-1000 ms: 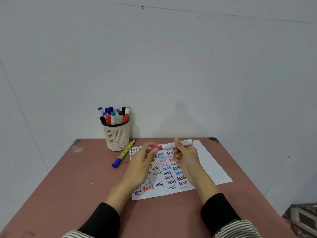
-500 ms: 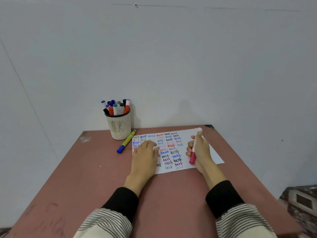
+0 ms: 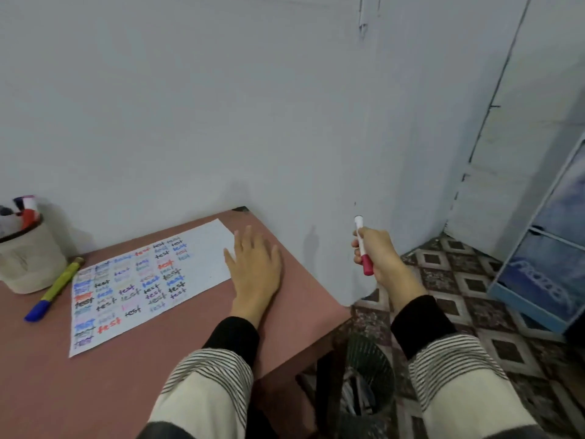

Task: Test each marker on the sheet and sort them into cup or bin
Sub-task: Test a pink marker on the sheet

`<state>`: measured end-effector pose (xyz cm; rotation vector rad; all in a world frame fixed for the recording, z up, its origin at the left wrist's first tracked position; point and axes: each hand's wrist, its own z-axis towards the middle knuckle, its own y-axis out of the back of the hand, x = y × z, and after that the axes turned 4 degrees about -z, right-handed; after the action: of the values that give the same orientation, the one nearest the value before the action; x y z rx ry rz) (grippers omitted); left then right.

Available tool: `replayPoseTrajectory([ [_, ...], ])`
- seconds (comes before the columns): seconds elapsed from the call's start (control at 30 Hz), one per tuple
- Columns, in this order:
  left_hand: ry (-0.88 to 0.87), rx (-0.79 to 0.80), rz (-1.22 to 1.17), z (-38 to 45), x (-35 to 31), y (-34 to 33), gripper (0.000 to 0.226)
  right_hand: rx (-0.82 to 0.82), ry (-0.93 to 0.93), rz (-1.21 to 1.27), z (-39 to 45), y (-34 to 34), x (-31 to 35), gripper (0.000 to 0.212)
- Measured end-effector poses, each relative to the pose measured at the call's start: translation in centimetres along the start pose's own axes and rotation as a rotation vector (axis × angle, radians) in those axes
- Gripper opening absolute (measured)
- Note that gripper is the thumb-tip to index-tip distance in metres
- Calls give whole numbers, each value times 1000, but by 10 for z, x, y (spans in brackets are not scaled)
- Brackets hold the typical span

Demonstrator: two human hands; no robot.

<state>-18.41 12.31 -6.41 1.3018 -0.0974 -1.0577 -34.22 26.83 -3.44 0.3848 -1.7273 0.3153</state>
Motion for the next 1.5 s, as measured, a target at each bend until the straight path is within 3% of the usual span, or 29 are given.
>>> replayPoseTrajectory([
  [0.2, 97, 211, 159, 9, 12, -9, 77, -87, -122, -125, 31, 46, -76, 12],
  [0.43, 89, 217, 223, 9, 11, -11, 75, -63, -349, -257, 46, 65, -199, 19],
  [0.7, 89, 192, 244, 11, 11, -13, 74, -86, -447, -364, 58, 70, -255, 18],
  [0.87, 85, 192, 238, 13, 13, -14, 73, -94, -424, -502, 29, 69, -239, 18],
  [0.97, 73, 179, 227, 13, 15, -15, 71, -76, -383, -530, 17, 67, -236, 4],
  [1.07, 66, 132, 109, 13, 15, -10, 64, -74, -294, -482, 17, 53, -214, 12],
  [1.2, 82, -18, -46, 14, 20, 8, 50, -77, -53, -421, 23, 19, -145, 29],
  [1.3, 130, -119, -59, 13, 41, 28, 42, -26, 208, -370, 17, -19, -70, 27],
  [1.5, 266, -164, 73, 3, 109, 84, 33, 249, 509, -447, -25, -124, 21, 31],
])
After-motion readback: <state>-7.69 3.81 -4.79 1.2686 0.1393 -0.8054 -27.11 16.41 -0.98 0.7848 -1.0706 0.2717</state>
